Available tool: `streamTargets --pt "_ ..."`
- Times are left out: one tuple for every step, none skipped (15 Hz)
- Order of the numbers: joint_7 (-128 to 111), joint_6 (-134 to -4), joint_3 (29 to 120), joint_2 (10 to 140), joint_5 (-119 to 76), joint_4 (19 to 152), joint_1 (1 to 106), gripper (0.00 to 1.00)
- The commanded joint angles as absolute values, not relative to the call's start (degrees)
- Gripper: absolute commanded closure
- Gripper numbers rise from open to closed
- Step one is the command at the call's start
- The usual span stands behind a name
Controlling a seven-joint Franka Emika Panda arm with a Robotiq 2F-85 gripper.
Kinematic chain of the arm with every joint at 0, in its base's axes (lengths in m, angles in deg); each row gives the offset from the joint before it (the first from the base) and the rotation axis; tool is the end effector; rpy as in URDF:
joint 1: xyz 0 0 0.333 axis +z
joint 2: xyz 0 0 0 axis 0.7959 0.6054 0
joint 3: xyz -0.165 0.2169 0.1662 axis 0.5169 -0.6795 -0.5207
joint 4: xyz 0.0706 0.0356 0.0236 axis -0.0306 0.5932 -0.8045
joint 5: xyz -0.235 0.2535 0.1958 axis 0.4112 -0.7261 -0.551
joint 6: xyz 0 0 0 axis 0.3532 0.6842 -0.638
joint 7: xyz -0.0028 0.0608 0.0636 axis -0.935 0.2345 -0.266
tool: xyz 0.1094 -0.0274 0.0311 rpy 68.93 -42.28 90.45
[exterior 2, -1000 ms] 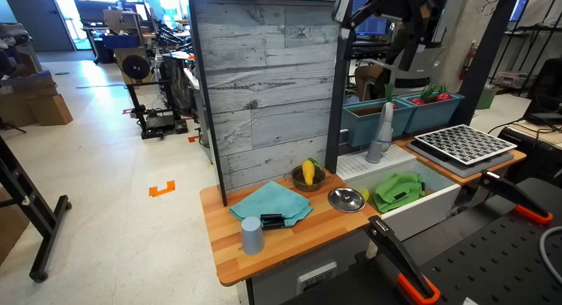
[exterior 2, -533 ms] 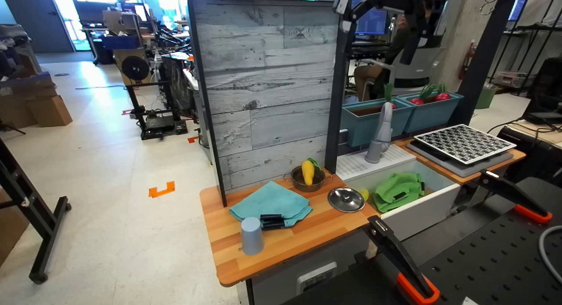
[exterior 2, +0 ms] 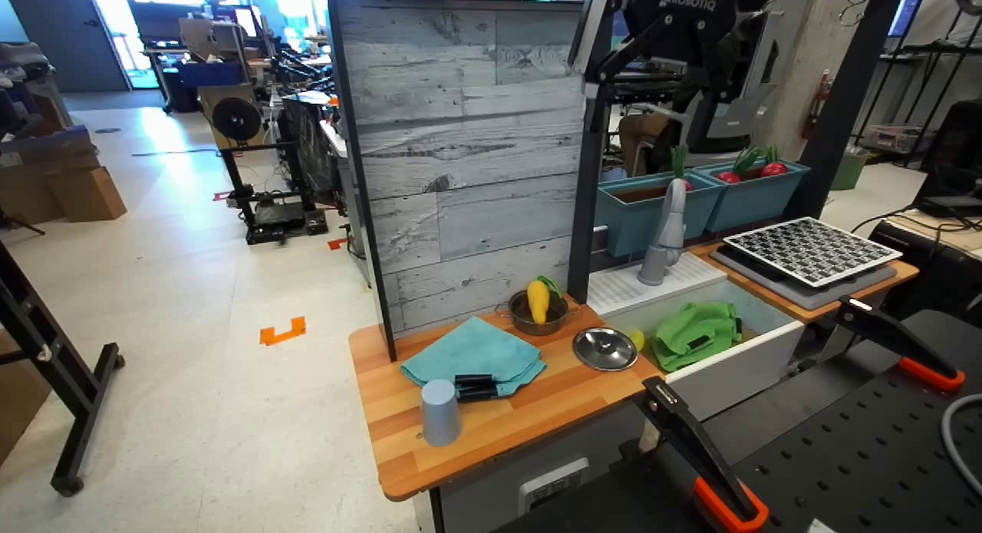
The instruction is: Slide the blue cloth forward
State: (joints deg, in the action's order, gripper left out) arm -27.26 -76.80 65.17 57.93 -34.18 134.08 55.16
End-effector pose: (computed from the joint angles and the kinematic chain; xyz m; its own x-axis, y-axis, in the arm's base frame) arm 0.4793 0.0649 0.2941 0.9228 -0.3852 -0.0072 -0.3836 -0.9169 -0.1100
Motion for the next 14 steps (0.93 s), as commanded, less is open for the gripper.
streamTargets --pt "-32.2 -82.68 65.12 63.68 -30.78 133.09 56.55 0.0" --pt "-32.67 -84.16 65.3 65.19 -30.2 132.85 56.99 0.0" --pt "-33.89 -85.75 65.56 67.0 -29.13 132.39 57.51 0.0" --pt "-34.36 -86.68 65.83 69.02 -28.3 131.54 58.04 0.0" --pt "-35.26 -87.69 66.2 71.02 -27.44 130.67 58.65 0.0" --pt "-34.49 -88.43 66.34 73.1 -27.53 129.52 59.08 0.0" --pt "-34.65 -89.36 66.66 75.06 -27.25 128.5 59.76 0.0" --pt "-35.27 -90.36 67.23 77.06 -26.75 127.37 60.64 0.0" --pt "-35.89 -91.16 67.83 78.87 -26.63 126.22 61.59 0.0" --pt "-36.8 -92.08 68.68 80.95 -26.35 124.96 62.83 0.0" --pt "-37.3 -92.71 69.46 82.75 -26.32 123.71 63.98 0.0" --pt "-38.5 -93.97 70.65 84.86 -26.17 122.37 65.53 0.0" --pt "-38.26 -94.43 70.93 86.59 -26.95 121.12 66.27 0.0" --pt "-38.27 -95.11 71.38 88.61 -27.29 119.62 67.24 0.0"
